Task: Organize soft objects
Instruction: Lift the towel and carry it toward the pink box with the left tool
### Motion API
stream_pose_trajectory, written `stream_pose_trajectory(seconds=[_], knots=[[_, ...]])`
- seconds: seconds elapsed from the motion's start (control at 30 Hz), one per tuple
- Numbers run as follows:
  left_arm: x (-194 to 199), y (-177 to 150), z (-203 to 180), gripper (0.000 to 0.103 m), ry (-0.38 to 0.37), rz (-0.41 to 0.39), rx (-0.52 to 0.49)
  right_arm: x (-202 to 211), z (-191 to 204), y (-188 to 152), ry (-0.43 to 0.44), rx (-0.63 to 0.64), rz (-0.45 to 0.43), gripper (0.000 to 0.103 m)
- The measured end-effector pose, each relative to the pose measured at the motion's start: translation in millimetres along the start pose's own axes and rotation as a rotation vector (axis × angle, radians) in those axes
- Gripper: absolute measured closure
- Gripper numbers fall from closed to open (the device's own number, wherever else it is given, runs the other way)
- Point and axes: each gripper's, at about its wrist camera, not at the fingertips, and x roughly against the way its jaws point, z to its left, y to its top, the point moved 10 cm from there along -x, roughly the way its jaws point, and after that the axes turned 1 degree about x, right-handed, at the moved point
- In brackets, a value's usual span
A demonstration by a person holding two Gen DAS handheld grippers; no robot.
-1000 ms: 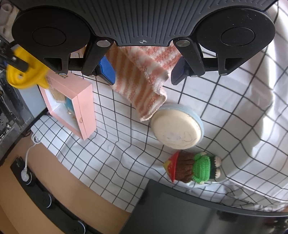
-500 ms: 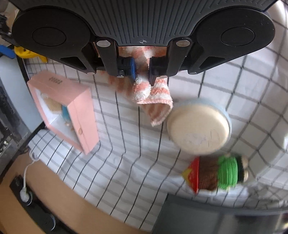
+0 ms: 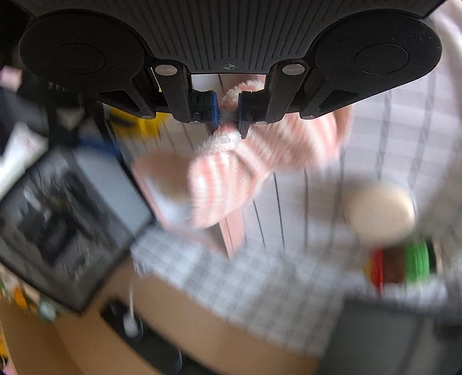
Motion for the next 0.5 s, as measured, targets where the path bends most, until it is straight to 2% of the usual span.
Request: stream_pose_trajectory(seconds=[0.07,0.13,0.23,0.37,0.43,0.5], knots=[[-2.9,-35.4,-5.2,0.088,-0.025,0.081,0.009,-7.7,7.6,4.7,0.035,-0.004,0.009,0.029],[-5.4,-66.7,-6.0,0.088,-0.029,0.155,0.018,-17.2,15.8,6.2,0.074,-0.014,0.026,0.024],[-6.9,-95.3,0.0,0.088,-0.013,0.215,0.041,-45.7,28.2,-3.4,0.130,-0.030,0.092,0.023],[0.5,-102.4,3.8,0.087,-0.002,0.214,0.031,-92.9,41.3,-36.6,0.163,-0.060,0.239,0.023],[12.1,-96.1,-0.1,0.084,-0.009,0.194,-0.016,-98.6,46.3,-50.0,0.172,-0.067,0.262,0.023],[24.8,-87.0,-3.7,0.082,-0.022,0.175,-0.068,-96.7,50.0,-54.7,0.174,-0.053,0.248,0.022]])
